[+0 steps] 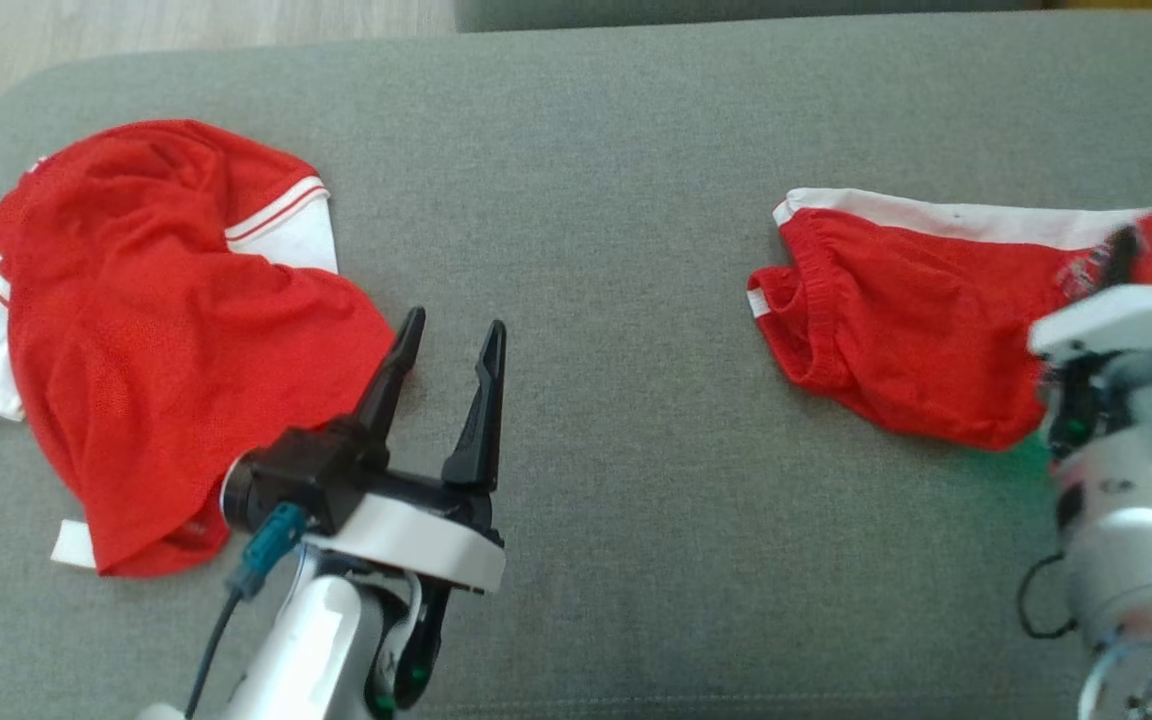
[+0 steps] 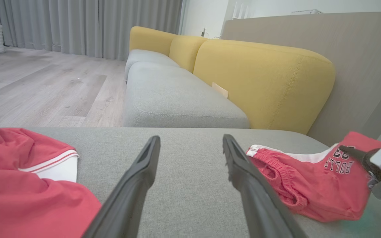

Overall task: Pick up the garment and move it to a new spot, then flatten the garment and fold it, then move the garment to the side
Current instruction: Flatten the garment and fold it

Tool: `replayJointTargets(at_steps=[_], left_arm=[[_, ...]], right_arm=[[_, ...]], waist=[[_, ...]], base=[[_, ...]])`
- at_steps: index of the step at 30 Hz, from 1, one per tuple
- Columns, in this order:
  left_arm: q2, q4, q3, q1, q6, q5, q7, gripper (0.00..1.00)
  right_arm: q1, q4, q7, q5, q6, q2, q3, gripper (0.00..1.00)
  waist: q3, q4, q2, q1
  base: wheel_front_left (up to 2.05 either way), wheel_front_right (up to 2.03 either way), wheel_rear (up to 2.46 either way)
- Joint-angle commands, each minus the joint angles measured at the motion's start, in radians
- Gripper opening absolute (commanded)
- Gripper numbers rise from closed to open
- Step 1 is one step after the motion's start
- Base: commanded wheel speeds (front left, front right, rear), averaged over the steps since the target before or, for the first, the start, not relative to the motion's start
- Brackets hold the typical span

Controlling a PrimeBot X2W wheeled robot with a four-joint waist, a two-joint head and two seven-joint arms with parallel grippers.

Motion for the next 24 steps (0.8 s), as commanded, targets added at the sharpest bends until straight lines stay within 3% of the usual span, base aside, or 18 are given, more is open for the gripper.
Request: replayJointTargets(at_steps=[1,7,13,24], left_arm=[[0.002,-0.029,0.026,-0.004,0.008,-0.007,-0.005,1.00],[0.002,-0.024,0.025,0.007,0.010,-0.011,-0.005,1.00],[0.002,-0.018,0.024,0.019,0.009,-0.011,-0.005,1.00],[0.002,-0.023,0.040,0.051,0.012,-0.006,-0.005,1.00]], right_arm=[[-0.050,-0.051,-0.010,-0.026,-0.001,0.035,0.076,0.00],[0.000,-0.096,-0.009,-0.013,-0.001,0.072,0.297,0.00],[0.104,-0.167,0.016,0.189,-0.001,0.074,0.623,0.00],[0.200,-0.232,0.040,0.267,-0.001,0.074,0.823,0.00]], waist=[[-0.011,0.004,0.0000,0.0000],[-0.041,0.015,0.0000,0.0000],[-0.066,0.029,0.0000,0.0000],[-0.081,0.029,0.0000,0.0000]], base=[[0.00,0.00,0.00],[0.00,0.00,0.00],[0.00,0.00,0.00],[0.00,0.00,0.00]])
